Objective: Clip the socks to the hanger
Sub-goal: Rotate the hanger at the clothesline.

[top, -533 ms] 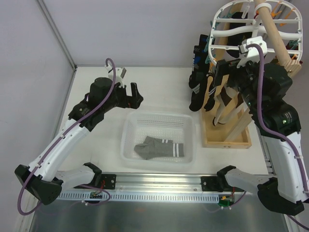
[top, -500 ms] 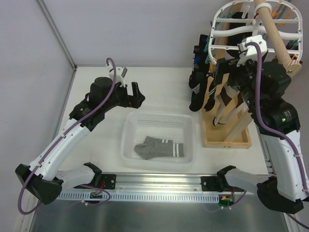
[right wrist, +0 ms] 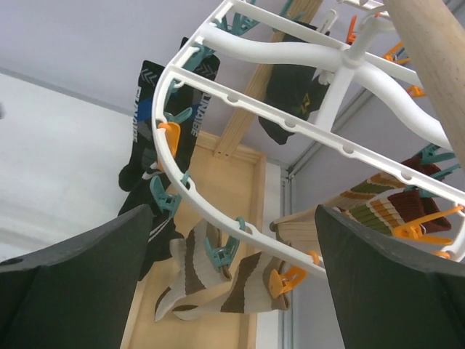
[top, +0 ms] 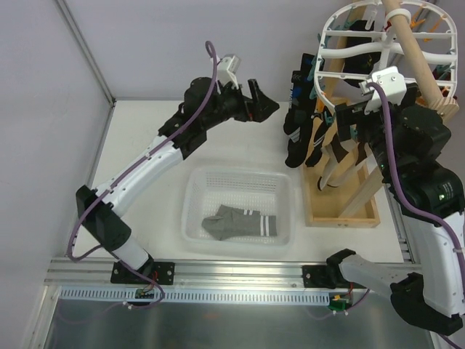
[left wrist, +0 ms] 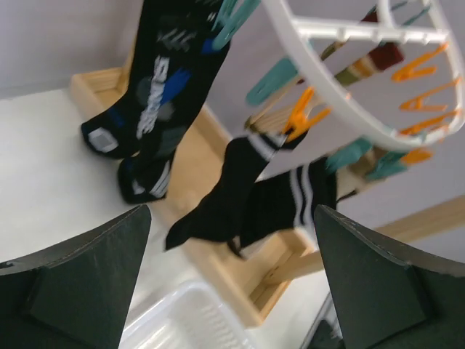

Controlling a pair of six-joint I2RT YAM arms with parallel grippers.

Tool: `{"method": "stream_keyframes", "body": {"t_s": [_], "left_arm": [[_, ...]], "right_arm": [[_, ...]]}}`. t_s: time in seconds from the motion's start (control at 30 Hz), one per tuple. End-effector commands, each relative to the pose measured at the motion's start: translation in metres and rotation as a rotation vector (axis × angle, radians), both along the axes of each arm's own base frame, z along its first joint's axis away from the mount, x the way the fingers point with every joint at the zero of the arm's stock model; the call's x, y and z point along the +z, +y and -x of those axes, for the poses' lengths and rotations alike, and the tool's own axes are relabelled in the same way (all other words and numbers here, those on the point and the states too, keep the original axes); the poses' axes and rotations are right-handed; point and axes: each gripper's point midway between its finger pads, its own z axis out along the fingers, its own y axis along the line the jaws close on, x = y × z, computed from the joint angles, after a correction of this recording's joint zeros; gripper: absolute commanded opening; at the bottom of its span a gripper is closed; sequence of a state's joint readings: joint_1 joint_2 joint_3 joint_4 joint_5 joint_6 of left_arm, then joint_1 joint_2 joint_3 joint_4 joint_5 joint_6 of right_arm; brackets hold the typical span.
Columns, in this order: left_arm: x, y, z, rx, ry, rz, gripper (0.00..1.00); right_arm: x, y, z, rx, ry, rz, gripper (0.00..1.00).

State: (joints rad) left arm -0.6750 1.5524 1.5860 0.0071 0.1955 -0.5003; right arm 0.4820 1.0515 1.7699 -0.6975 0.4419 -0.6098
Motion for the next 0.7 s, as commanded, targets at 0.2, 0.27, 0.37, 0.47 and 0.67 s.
{"method": "stream_keyframes", "body": {"t_s": [0.2, 0.27, 0.37, 0.47, 0.67], "left_arm": [[0.073, -0.095, -0.015, 0.008, 0.067, 0.325, 0.96], [0.077, -0.113, -0.016, 0.028, 0.062, 0.349, 0.94], [0.071, -0.13, -0.019, 0.056, 0.112, 0.39, 0.9], [0.064, -0.141, -0.017, 0.066, 0.141, 0.405, 0.86], [0.066, -0.158, -0.019, 0.082, 0.133, 0.432, 0.62]], "right_arm": [[-0.005, -0.007, 0.042, 0.073, 0.002, -0.043, 0.93], [-0.009, 0.006, 0.047, 0.16, 0.006, -0.035, 0.93], [-0.005, 0.013, 0.055, 0.227, -0.023, -0.041, 0.93], [-0.002, 0.011, 0.055, 0.222, -0.032, -0.034, 0.94], [-0.009, 0.004, 0.054, 0.181, -0.036, -0.023, 0.93]]}}
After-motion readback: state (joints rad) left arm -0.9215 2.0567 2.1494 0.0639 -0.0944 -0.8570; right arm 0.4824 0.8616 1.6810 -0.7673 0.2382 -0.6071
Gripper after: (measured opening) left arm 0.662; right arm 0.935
